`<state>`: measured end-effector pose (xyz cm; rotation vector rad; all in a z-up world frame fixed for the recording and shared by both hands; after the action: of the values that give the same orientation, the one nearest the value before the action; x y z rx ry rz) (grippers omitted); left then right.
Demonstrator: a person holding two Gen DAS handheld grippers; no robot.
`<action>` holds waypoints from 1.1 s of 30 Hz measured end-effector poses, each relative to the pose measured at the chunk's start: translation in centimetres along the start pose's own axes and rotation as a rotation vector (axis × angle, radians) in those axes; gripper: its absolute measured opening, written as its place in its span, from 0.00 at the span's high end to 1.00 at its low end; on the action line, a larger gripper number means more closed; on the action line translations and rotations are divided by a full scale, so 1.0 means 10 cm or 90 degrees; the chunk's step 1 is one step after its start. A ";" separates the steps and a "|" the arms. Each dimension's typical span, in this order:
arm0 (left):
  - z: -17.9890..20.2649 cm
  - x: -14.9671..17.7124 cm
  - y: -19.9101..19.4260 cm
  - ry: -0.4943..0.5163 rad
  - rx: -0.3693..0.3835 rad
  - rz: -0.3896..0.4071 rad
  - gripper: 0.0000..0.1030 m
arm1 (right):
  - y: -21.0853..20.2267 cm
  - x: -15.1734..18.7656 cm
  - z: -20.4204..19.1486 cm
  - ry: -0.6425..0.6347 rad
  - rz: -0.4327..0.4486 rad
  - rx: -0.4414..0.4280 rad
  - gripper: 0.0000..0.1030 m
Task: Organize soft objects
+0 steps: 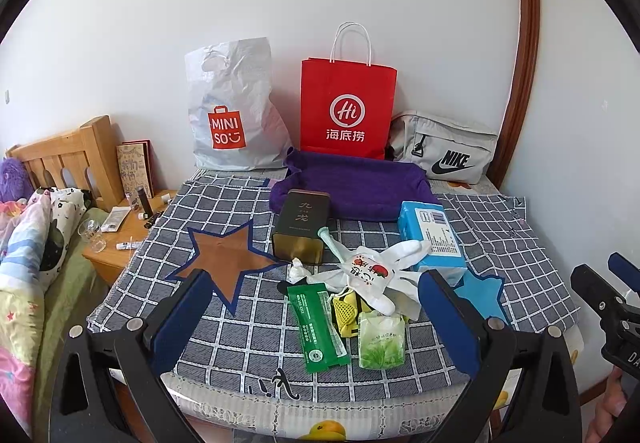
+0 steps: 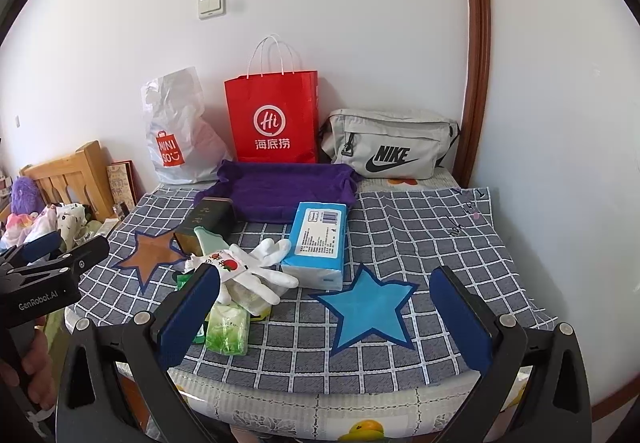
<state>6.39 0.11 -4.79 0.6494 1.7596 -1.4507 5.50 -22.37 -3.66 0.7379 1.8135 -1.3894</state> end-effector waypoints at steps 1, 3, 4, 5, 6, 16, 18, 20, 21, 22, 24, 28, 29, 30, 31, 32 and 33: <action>0.00 0.00 0.00 0.000 0.000 0.000 0.00 | 0.00 0.00 0.00 0.000 0.000 0.000 0.00; 0.00 0.00 0.00 0.000 -0.001 0.000 0.00 | 0.00 0.00 -0.01 0.000 0.001 0.000 0.00; 0.00 0.00 0.00 0.000 -0.001 0.001 0.00 | 0.00 0.00 -0.01 0.000 0.001 0.000 0.00; 0.00 0.00 0.00 0.000 -0.001 0.001 0.00 | 0.00 0.00 -0.01 0.000 0.001 0.000 0.00; 0.00 0.00 0.00 0.001 0.000 0.001 0.00 | 0.00 0.00 -0.02 0.000 0.002 0.000 0.00; 0.00 0.00 0.00 0.001 -0.002 0.001 0.00 | 0.00 0.01 -0.01 -0.001 0.003 -0.001 0.00; 0.00 0.00 0.00 0.002 -0.001 0.001 0.00 | 0.00 0.01 -0.01 0.000 0.002 -0.001 0.00; 0.00 0.00 -0.01 0.002 -0.001 0.001 0.00 | 0.00 0.01 -0.01 0.000 0.003 -0.001 0.00; 0.00 0.00 0.00 0.002 -0.001 0.001 0.00 | -0.01 0.01 -0.02 -0.001 0.003 -0.001 0.00; 0.00 0.00 0.00 0.003 -0.002 0.001 0.00 | -0.01 0.01 -0.02 -0.001 0.004 -0.001 0.00; 0.00 0.00 0.00 0.002 -0.002 0.001 0.00 | -0.01 0.00 -0.03 -0.001 0.004 -0.002 0.00; 0.00 0.00 0.00 0.003 -0.003 0.001 0.00 | -0.01 0.00 -0.03 -0.002 0.004 -0.002 0.00; 0.00 0.00 -0.01 0.002 -0.002 0.001 0.00 | -0.01 0.01 -0.03 -0.002 0.004 -0.002 0.00; 0.00 0.00 0.00 0.003 -0.002 0.001 0.00 | -0.01 0.01 -0.03 -0.002 0.004 -0.002 0.00; 0.00 0.01 0.00 0.003 -0.003 0.001 0.00 | -0.01 0.00 -0.03 -0.002 0.004 -0.002 0.00; 0.00 0.01 -0.01 0.003 -0.003 0.001 0.00 | -0.02 -0.01 -0.05 -0.003 0.004 -0.002 0.00; 0.00 0.00 0.00 0.004 -0.002 0.002 0.00 | -0.02 -0.01 -0.05 -0.003 0.005 -0.003 0.00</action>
<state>6.37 0.06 -4.79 0.6542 1.7647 -1.4447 5.29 -21.96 -3.44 0.7380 1.8082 -1.3806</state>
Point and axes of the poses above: each gripper's, at about its wrist camera, not at the fingertips, and y roughly the way its jaws point, z to its right, x to its underside, the point moved 8 cm from there along y, roughly the way its jaws point, and after that the axes turned 13 degrees about -x, right-handed, at the moved point
